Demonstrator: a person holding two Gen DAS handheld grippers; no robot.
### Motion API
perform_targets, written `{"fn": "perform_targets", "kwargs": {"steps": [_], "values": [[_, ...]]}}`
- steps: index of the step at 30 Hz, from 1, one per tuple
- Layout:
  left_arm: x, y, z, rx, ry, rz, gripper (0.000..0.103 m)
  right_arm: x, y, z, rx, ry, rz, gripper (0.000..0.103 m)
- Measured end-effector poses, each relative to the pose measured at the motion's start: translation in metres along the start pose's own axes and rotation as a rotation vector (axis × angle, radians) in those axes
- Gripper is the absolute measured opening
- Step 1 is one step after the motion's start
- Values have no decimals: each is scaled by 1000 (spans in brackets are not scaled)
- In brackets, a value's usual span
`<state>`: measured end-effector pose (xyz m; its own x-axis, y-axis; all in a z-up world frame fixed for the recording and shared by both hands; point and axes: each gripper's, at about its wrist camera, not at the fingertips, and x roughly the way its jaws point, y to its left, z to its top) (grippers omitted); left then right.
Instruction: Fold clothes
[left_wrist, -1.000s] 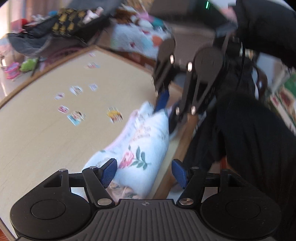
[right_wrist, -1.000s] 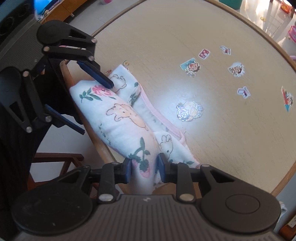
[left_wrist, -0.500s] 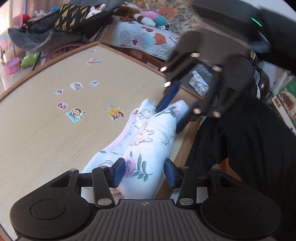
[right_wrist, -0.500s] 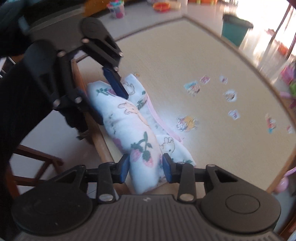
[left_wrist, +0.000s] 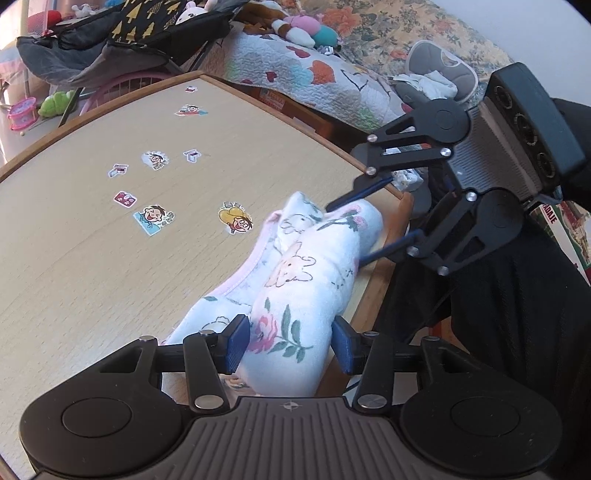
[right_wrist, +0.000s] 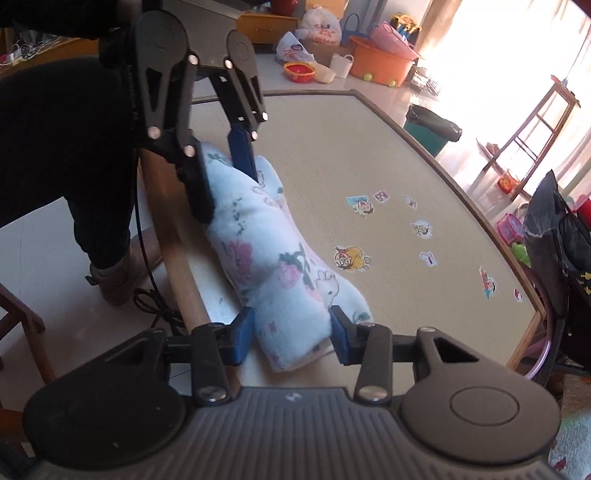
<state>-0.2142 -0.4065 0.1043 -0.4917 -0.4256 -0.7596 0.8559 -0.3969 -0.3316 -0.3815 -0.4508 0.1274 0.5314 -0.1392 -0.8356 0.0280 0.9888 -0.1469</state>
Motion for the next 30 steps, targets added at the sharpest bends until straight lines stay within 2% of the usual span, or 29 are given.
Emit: {"fn": "perform_targets", "kwargs": {"steps": [5, 9, 14, 21, 26, 30], "values": [[-1, 3, -1, -35, 9, -35, 46, 5, -20, 8, 204, 41, 87, 23], [-2, 8, 0, -69, 29, -101, 46, 6, -40, 14, 338, 109, 179, 21], [-5, 17, -2, -127, -9, -55, 46, 22, -63, 22, 503, 201, 232, 21], [-13, 19, -14, -283, -86, 29, 49, 32, -74, 31, 532, 275, 271, 21], [-14, 10, -13, -342, -105, 99, 51, 36, -78, 32, 549, 309, 296, 22], [-12, 25, -16, -514, -82, 103, 53, 37, -82, 32, 582, 329, 311, 24]]}}
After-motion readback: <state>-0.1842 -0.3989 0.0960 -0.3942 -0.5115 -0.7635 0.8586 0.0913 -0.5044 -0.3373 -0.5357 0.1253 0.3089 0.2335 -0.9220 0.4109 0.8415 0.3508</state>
